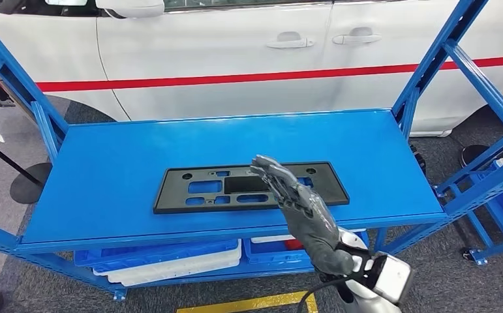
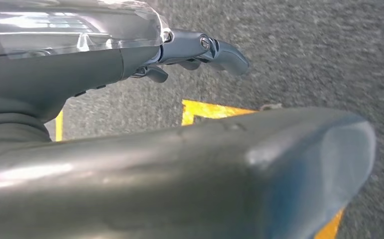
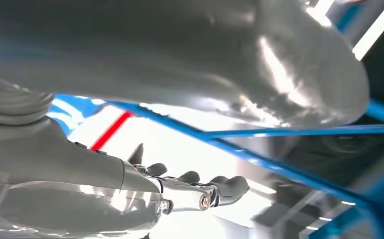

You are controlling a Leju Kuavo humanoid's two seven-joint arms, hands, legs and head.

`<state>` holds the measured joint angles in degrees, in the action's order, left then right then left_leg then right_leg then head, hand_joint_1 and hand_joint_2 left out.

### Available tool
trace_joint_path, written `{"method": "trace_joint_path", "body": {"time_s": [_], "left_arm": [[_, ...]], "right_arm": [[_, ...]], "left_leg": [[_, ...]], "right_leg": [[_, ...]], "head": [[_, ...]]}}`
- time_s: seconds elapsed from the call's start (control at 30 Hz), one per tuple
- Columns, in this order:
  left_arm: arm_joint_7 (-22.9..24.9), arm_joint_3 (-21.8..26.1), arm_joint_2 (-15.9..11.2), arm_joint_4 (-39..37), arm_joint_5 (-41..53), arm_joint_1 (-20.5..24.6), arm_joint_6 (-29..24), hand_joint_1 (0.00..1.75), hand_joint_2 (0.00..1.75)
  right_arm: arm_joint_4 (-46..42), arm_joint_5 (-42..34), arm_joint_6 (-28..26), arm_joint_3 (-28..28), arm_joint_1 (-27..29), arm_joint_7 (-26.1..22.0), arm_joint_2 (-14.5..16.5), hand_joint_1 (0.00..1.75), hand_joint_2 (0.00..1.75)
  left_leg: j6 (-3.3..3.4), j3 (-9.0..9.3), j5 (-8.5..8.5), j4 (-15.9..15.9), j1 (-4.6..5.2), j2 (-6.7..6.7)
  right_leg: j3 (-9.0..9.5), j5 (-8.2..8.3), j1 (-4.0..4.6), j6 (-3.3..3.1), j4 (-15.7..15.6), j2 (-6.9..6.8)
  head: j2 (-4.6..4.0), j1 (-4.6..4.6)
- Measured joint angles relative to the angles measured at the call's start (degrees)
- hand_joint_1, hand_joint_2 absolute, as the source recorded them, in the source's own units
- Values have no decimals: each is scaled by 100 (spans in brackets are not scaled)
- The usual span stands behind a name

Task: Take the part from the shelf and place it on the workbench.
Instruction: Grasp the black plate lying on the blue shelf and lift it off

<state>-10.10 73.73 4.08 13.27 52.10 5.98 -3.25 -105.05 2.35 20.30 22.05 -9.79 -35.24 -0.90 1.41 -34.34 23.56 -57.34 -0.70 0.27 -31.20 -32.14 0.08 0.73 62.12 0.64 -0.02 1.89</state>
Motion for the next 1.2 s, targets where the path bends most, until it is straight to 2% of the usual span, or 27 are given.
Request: {"method": "trace_joint_path", "body": {"time_s": [0.07, 0.1, 0.13, 0.17, 0.2, 0.23, 0.27, 0.3, 0.37, 0.43, 0.47, 0.5, 0.57, 0.6, 0.63, 0.67, 0.7, 0.73, 0.8, 0.83, 0.9, 0.97, 1.03, 1.1, 1.13, 1.17, 1.2], "left_arm": [[278, -89, 1, -2, 212, -3, -158, 0, 0], [387, -141, 1, -2, 298, -12, -220, 0, 0], [471, -190, 2, -3, 364, -29, -268, 0, 0], [524, -229, 4, -4, 408, -51, -306, 0, 0], [561, -262, 10, -5, 434, -74, -337, 0, 0], [583, -288, 16, -7, 449, -94, -358, 0, 0], [594, -308, 23, -8, 454, -102, -372, 0, 0], [597, -330, 28, -9, 455, -104, -381, 0, 0], [585, -367, 29, -9, 453, -98, -384, 0, 0], [549, -384, 30, -9, 446, -97, -378, 0, 0], [529, -385, 33, -9, 443, -96, -371, 0, 0], [508, -387, 36, -9, 441, -96, -363, 0, 0], [469, -387, 42, -9, 440, -102, -350, 0, 0], [451, -387, 43, -9, 439, -110, -348, 0, 0], [436, -387, 43, -9, 439, -119, -346, 0, 0], [426, -387, 43, -9, 439, -125, -343, 0, 0], [415, -387, 43, -9, 438, -129, -341, 0, 0], [404, -387, 43, -9, 438, -130, -340, 0, 0], [387, -387, 44, -9, 438, -127, -337, 0, 0], [378, -387, 45, -9, 439, -128, -338, 0, 0], [361, -387, 50, -9, 443, -138, -341, 0, 0], [346, -388, 64, -9, 448, -144, -343, 0, 0], [335, -391, 76, -9, 470, -141, -343, 0, 0], [329, -393, 78, -9, 498, -141, -340, 0, 0], [327, -394, 78, -9, 507, -142, -336, 0, 0], [325, -394, 78, -9, 516, -143, -331, 0, 0], [324, -394, 79, -9, 525, -143, -325, 0, 0]], "right_arm": [[296, 509, -552, 108, -46, 26, -54, 0, 0], [438, 873, -940, 160, -34, 4, -99, 0, 44], [577, 1280, -1373, 213, -4, -22, -157, 0, 87], [699, 1684, -1798, 257, 32, -44, -216, 0, 131], [815, 2043, -2182, 297, 66, -57, -270, 0, 175], [921, 2328, -2490, 334, 90, -59, -315, 0, 175], [1019, 2548, -2731, 368, 102, -49, -345, 0, 175], [1108, 2692, -2897, 402, 105, -34, -366, 0, 175], [1262, 2916, -3134, 459, 98, 29, -397, 0, 175], [1390, 3274, -3420, 512, 78, 162, -425, 0, 175], [1448, 3512, -3596, 542, 57, 248, -435, 0, 175], [1506, 3765, -3786, 574, 34, 338, -443, 0, 175], [1627, 4199, -4116, 632, 4, 479, -460, 0, 175], [1684, 4370, -4245, 660, 1, 539, -471, 0, 175], [1738, 4523, -4351, 685, 1, 592, -485, 0, 175], [1786, 4659, -4440, 705, 2, 642, -497, 0, 175], [1832, 4784, -4529, 722, 2, 689, -508, 0, 175], [1874, 4898, -4610, 736, 2, 724, -516, 0, 175], [1954, 5123, -4776, 771, 1, 797, -528, 0, 175], [1997, 5251, -4860, 796, 1, 834, -532, 0, 175], [2097, 5553, -5043, 850, 1, 943, -533, 0, 175], [2208, 5860, -5232, 893, -10, 1073, -532, 0, 175], [2362, 6143, -5406, 952, -52, 1221, -527, 0, 175], [2587, 6422, -5524, 1037, -101, 1375, -515, 0, 175], [2706, 6536, -5552, 1074, -119, 1440, -507, 0, 175], [2821, 6626, -5565, 1110, -140, 1492, -494, 0, 175], [2919, 6694, -5572, 1140, -174, 1537, -478, 0, 175]], "left_leg": [[31, 20, 34, 3, 5, 2], [37, 30, 53, 0, 7, -1], [36, 48, 78, -5, 8, -8], [29, 78, 106, -12, 7, -18], [18, 119, 140, -20, 7, -27], [2, 159, 174, -25, 7, -33], [-21, 185, 204, -37, 16, -34], [-48, 195, 223, -41, 23, -33], [-107, 198, 239, -33, 35, -26], [-166, 210, 278, -46, 33, -18], [-191, 176, 355, -156, 30, -16], [-213, 78, 489, -386, 25, -16], [-243, -290, 845, -1148, 10, -18], [-254, -474, 958, -1493, 6, -17], [-259, -580, 965, -1669, 4, -17], [-258, -573, 855, -1609, 3, -17], [-249, -452, 653, -1321, 1, -17], [-233, -262, 435, -900, 0, -17], [-187, 57, 192, -222, 13, -25], [-162, 117, 177, -88, 22, -30], [-103, 126, 183, -60, 28, -36], [-30, 150, 161, -15, 11, -35], [22, 165, 147, 14, 1, -30], [39, 161, 152, 12, 7, -26], [41, 163, 154, 11, 10, -28], [39, 169, 158, 9, 12, -32], [33, 181, 162, 8, 14, -36]], "right_leg": [[-462, -276, -29, 47, 759, -13], [-669, -320, -46, 67, 1046, -18], [-788, -248, -61, 81, 1144, -24], [-787, -57, -73, 86, 1006, -30], [-675, 213, -82, 81, 663, -38], [-520, 448, -84, 63, 268, -49], [-383, 603, -72, 39, -79, -59], [-300, 674, -57, 13, -294, -65], [-276, 653, -27, -39, -391, -55], [-250, 659, -52, -101, -421, -42], [-228, 661, -66, -136, -445, -43], [-204, 661, -79, -168, -464, -47], [-183, 644, -67, -211, -468, -56], [-179, 637, -60, -219, -466, -57], [-173, 630, -56, -221, -464, -53], [-163, 622, -55, -215, -461, -46], [-145, 610, -55, -205, -459, -39], [-123, 595, -54, -189, -458, -33], [-105, 567, -32, -141, -442, -25], [-106, 560, -24, -115, -438, -23], [-107, 560, -20, -54, -446, -19], [-141, 463, -30, 7, -330, -24], [-386, 162, -46, 50, 201, -33], [-776, -147, -59, 73, 961, -35], [-897, -175, -63, 77, 1173, -36], [-915, -91, -66, 72, 1172, -36], [-809, 99, -67, 55, 921, -36]], "head": [[0, -1], [0, -1], [0, -1], [0, -1], [0, -1], [0, -1], [0, -1], [0, -1], [0, 0], [0, 0], [0, -1], [0, -1], [0, -1], [0, 0], [0, 0], [0, 0], [0, 1], [0, 0], [0, 0], [0, -1], [0, -1], [0, -1], [0, -1], [0, -1], [0, -1], [0, -1], [0, -1]]}}
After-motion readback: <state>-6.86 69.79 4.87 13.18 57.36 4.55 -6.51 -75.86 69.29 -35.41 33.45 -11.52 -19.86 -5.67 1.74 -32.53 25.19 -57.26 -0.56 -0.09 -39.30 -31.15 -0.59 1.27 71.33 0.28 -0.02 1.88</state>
